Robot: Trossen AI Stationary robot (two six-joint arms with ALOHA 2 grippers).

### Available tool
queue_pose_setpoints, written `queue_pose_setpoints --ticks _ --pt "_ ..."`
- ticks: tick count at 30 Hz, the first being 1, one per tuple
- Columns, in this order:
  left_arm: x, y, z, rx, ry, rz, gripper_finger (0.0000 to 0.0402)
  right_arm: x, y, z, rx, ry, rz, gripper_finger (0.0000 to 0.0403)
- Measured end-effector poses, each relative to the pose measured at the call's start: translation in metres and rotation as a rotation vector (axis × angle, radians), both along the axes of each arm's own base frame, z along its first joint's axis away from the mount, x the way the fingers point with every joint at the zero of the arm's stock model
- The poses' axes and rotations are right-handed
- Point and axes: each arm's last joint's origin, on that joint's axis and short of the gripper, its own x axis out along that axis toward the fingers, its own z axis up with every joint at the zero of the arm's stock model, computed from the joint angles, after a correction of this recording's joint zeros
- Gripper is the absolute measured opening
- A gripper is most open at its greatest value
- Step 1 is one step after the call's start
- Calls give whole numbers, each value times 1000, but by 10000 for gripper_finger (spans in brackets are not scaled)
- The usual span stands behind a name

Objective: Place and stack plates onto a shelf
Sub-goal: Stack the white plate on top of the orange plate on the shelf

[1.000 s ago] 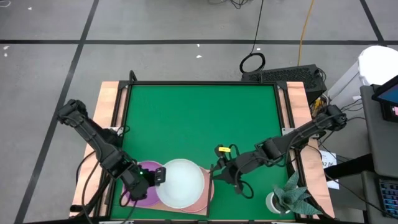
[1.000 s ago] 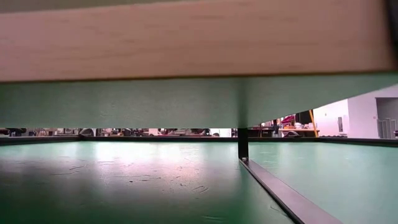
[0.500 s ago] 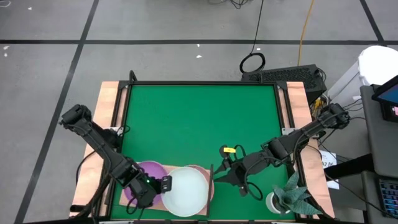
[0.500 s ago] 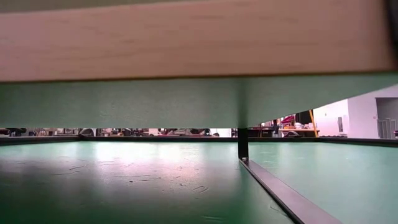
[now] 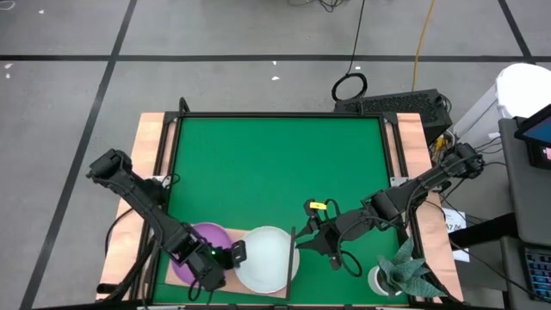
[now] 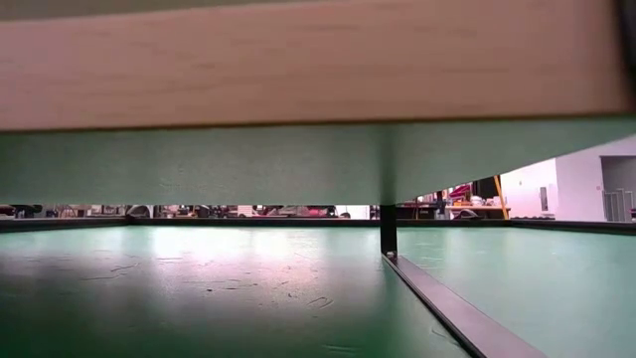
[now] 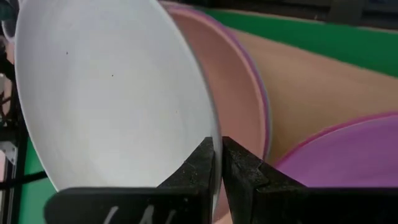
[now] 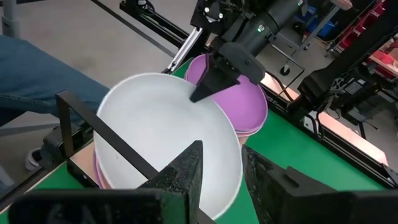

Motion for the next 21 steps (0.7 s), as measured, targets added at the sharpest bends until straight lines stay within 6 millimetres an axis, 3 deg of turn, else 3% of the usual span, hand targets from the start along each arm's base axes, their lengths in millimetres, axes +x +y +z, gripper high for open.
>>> queue_pose_setpoints --ticks 13,21 --pt "-5 -7 2 -75 7 62 29 0 0 0 0 1 0 94" --pt "-3 -5 3 -85 -4 115 115 0 0 0 -1 1 1 94"
